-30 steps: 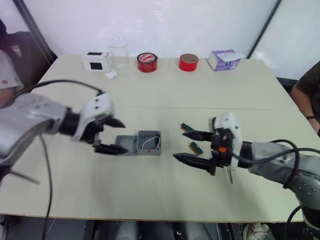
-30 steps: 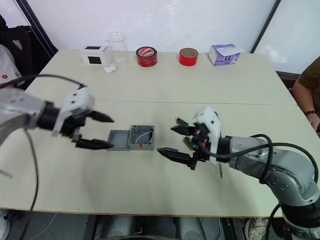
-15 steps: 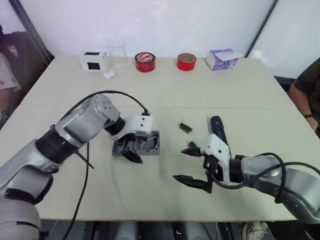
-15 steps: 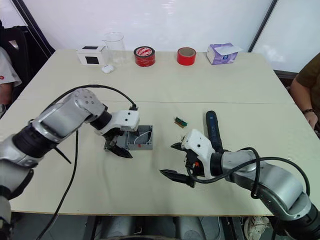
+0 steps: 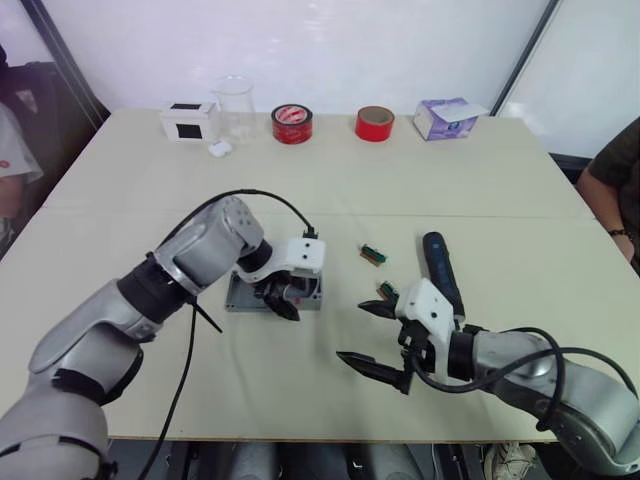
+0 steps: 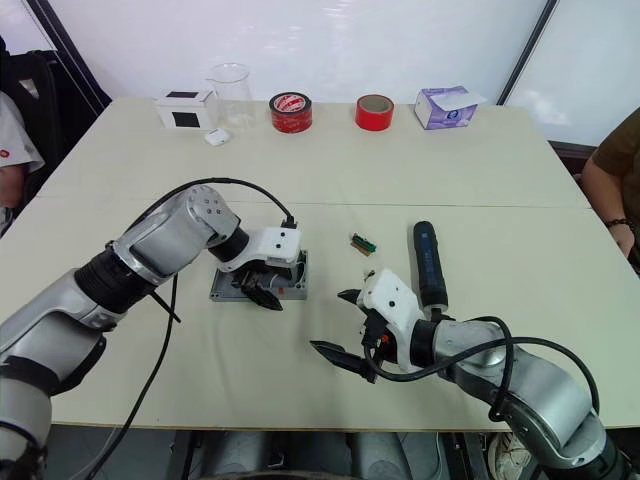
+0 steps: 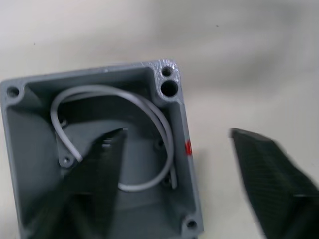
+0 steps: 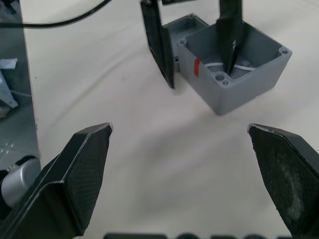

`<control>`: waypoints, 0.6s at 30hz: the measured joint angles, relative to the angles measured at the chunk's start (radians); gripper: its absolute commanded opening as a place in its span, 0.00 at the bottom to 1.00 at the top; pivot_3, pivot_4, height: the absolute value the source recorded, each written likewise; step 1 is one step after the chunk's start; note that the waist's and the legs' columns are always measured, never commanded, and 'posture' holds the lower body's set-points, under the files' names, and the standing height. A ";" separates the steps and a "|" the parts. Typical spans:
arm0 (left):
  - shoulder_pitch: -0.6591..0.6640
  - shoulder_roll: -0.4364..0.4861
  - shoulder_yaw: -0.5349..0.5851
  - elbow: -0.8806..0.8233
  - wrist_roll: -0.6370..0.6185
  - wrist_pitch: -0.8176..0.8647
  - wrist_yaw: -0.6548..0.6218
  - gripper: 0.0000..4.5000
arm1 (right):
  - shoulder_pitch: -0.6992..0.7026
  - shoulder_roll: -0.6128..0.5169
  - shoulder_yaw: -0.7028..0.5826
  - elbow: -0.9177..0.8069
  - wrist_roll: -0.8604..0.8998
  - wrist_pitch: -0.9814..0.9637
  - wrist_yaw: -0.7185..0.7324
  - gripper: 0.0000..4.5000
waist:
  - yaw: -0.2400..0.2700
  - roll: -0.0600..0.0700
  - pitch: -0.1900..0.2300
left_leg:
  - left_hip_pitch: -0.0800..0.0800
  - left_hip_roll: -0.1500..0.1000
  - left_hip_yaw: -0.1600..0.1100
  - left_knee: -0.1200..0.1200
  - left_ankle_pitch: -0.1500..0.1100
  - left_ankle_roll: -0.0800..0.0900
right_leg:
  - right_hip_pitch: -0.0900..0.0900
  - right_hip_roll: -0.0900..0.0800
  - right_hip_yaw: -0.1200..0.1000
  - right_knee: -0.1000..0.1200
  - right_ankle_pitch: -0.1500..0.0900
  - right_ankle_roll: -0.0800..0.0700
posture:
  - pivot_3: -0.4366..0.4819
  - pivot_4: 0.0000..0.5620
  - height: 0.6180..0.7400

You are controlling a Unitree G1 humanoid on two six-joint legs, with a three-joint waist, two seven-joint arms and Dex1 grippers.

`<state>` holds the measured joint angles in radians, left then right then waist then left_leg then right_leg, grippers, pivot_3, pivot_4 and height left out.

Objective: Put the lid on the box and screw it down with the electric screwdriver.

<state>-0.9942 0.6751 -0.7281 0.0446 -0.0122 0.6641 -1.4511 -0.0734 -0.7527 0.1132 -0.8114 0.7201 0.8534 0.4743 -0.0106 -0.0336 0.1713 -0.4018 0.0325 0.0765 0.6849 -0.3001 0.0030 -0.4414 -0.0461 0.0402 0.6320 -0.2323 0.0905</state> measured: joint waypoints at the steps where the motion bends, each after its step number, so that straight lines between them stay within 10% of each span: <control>1: 0.000 -0.003 0.000 0.004 0.004 -0.004 -0.003 0.32 | -0.007 0.005 0.000 0.000 0.000 0.007 -0.004 1.00 | 0.000 0.000 0.000 | 0.000 0.000 0.000 0.000 0.000 0.000 | 0.000 0.000 0.000 0.000 0.000 0.000 | 0.48 0.27 1.00; 5: 0.000 -0.009 0.000 0.008 0.032 -0.024 -0.010 0.01 | -0.014 0.009 -0.001 0.000 0.004 0.028 -0.015 1.00 | 0.001 0.000 0.000 | 0.000 0.000 0.000 0.000 0.000 0.000 | 0.000 0.000 0.000 0.000 0.000 0.000 | 0.48 0.27 1.00; 12: -0.010 -0.028 0.015 0.016 0.050 -0.041 -0.030 0.01 | 0.003 -0.002 -0.028 -0.014 0.019 0.042 -0.007 1.00 | 0.005 0.001 -0.001 | 0.000 -0.001 -0.001 0.001 0.000 0.000 | 0.001 0.000 0.000 0.000 0.000 0.000 | 0.48 0.27 1.00; 18: -0.021 -0.076 0.039 0.147 0.036 -0.420 -0.099 0.01 | 0.043 -0.042 -0.063 -0.051 0.052 0.073 0.010 1.00 | 0.007 0.001 -0.001 | -0.001 -0.001 0.000 0.001 0.000 0.000 | 0.001 0.000 0.000 0.000 0.000 0.000 | 0.48 0.27 1.00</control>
<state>-1.0148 0.5988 -0.6887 0.1920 0.0234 0.2445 -1.5501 -0.0306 -0.7946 0.0499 -0.8628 0.7718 0.9265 0.4840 -0.0032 -0.0331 0.1702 -0.4030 0.0319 0.0761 0.6863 -0.3001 0.0030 -0.4408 -0.0466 0.0402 0.6319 -0.2321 0.0905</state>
